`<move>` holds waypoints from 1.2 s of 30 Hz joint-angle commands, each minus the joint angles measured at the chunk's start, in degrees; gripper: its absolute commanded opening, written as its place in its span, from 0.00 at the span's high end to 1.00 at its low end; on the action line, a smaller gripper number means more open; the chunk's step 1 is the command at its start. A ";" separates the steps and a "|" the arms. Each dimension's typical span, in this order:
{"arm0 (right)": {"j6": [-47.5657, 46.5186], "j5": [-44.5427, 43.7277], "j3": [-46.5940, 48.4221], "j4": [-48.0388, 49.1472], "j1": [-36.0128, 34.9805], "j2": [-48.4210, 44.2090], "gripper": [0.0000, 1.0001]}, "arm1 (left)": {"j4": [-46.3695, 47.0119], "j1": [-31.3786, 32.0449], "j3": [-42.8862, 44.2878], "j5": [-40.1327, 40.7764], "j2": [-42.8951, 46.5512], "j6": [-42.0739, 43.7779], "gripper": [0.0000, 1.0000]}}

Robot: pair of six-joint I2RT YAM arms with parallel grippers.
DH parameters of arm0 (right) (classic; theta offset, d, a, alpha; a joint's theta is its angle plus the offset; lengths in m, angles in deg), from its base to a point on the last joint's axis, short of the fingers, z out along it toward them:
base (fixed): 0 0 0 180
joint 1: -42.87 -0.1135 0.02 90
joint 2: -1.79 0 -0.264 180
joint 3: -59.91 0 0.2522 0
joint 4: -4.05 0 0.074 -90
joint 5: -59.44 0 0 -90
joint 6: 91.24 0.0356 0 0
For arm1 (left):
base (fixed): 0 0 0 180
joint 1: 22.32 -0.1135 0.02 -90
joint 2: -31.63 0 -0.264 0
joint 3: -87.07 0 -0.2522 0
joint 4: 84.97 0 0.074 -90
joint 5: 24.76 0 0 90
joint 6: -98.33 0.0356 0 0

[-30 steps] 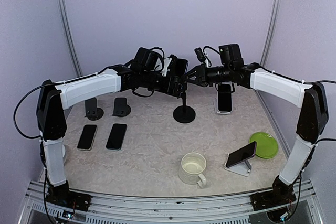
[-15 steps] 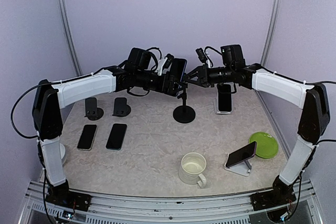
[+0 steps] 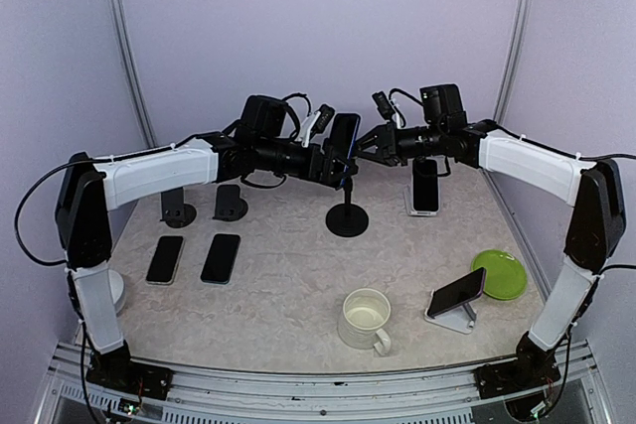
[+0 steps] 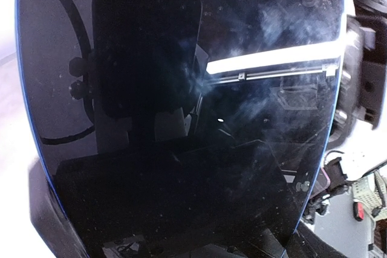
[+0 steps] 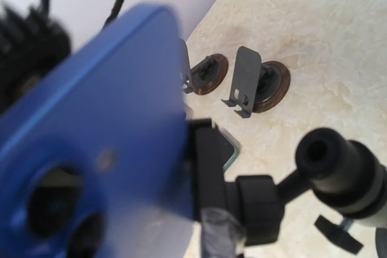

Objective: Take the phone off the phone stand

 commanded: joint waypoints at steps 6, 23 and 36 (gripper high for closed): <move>2.40 -0.52 -2.07 -1.13 1.03 -2.54 1.00 | 7.90 4.24 -7.28 -2.70 12.04 -2.65 0.64; 4.02 0.21 -3.23 2.11 0.97 -2.76 1.00 | 4.91 5.35 -18.85 18.23 23.07 -7.23 0.65; 3.95 -1.15 -4.98 2.14 0.99 -4.97 1.00 | -14.86 5.66 -23.50 35.77 24.34 -18.66 0.67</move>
